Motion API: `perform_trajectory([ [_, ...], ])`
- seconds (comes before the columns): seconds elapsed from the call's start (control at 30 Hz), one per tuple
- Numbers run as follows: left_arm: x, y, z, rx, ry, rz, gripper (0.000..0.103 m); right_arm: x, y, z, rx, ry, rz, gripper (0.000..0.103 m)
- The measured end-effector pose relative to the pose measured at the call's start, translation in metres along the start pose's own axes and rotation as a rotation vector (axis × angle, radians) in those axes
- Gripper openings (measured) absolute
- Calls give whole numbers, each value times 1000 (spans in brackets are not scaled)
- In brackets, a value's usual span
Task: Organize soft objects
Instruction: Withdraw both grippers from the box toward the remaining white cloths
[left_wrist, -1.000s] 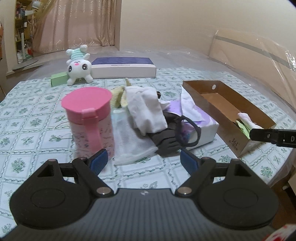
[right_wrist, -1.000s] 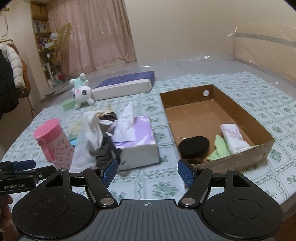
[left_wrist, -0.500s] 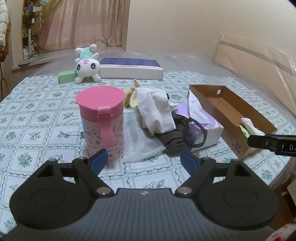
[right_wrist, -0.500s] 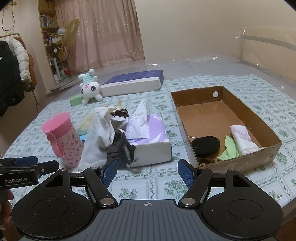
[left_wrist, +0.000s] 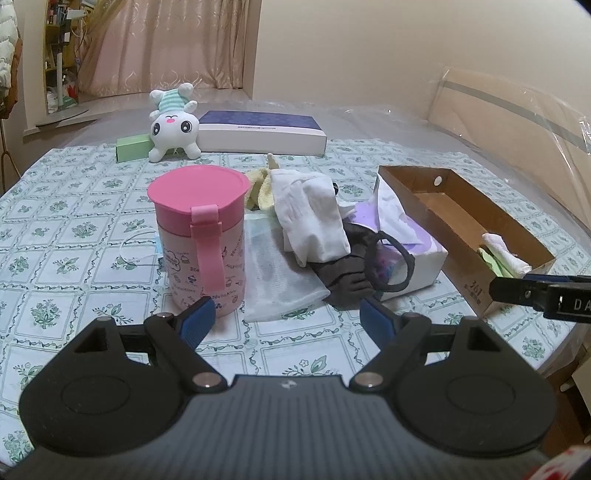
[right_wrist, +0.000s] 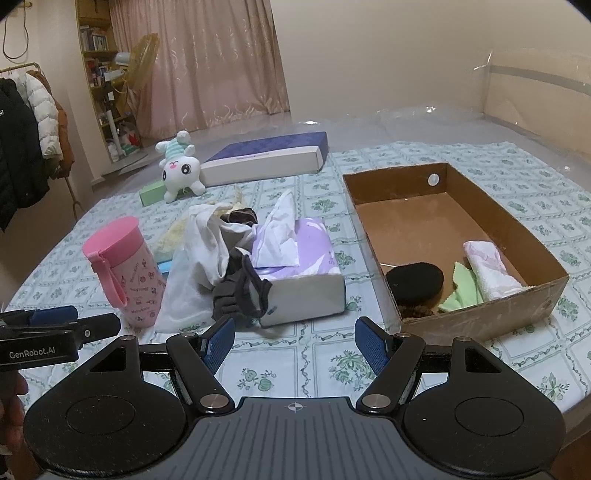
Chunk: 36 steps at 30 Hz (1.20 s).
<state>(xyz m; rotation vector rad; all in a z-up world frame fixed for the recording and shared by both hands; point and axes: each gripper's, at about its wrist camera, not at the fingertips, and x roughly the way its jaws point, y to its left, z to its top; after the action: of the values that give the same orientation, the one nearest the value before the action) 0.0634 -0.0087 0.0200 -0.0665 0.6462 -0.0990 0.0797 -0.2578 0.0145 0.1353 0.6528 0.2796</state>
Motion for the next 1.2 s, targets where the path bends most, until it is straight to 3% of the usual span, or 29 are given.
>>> perform_trajectory([
  [0.67,34,-14,15,20,-12,16,80,27,-6,10,-72,1,39,72],
  [1.2,107,-41,44,-19,-4,64,69,72,-37,29,-150,8,75,72],
])
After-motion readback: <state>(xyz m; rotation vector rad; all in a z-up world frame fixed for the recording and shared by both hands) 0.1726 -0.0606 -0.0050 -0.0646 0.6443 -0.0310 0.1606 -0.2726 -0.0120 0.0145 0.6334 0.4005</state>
